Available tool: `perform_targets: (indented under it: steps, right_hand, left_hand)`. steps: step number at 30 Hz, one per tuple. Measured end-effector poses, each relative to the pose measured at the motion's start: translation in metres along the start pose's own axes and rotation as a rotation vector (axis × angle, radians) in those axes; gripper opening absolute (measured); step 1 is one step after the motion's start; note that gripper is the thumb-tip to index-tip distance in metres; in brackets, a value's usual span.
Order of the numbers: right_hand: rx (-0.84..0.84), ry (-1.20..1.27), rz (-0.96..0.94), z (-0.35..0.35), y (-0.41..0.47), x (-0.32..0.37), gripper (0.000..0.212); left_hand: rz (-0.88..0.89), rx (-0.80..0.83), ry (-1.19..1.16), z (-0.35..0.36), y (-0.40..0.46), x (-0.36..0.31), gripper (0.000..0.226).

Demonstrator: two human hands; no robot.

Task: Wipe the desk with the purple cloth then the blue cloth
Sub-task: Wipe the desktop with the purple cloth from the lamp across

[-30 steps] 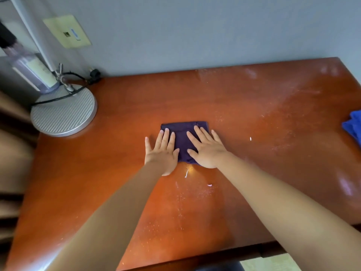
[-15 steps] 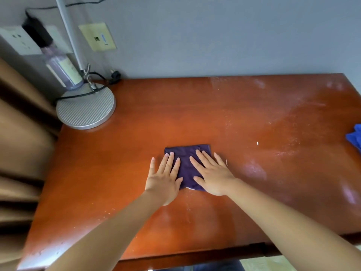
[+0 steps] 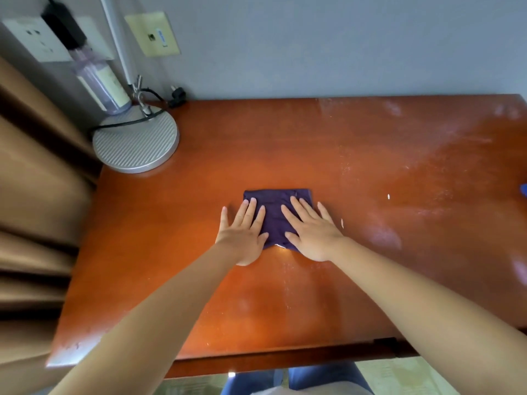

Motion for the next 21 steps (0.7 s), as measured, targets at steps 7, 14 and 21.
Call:
perform_targets:
  steps: [7,14,21]
  right_hand:
    - [-0.005,-0.053,-0.083,0.024,-0.042,0.025,0.064]
    - [-0.05,-0.066,-0.049,0.0,-0.002,0.021,0.063]
    - [-0.037,-0.01,-0.026,0.005,-0.01,0.045,0.063]
  left_hand:
    - [0.022,0.001,0.002,0.041,-0.059,-0.005,0.063]
    - [0.059,0.001,0.06,0.002,-0.02,0.022,0.061]
    - [0.027,0.011,0.085,0.008,-0.043,0.032,0.061]
Point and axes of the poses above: each hand's wrist, its own y-axis towards the middle knuckle, its own z-axis out of the palm, x = y × z, the point moved 2 cm from there along y, towards the middle knuckle, and after that the axes turned 10 degrees about -y, right-handed, at the moved point
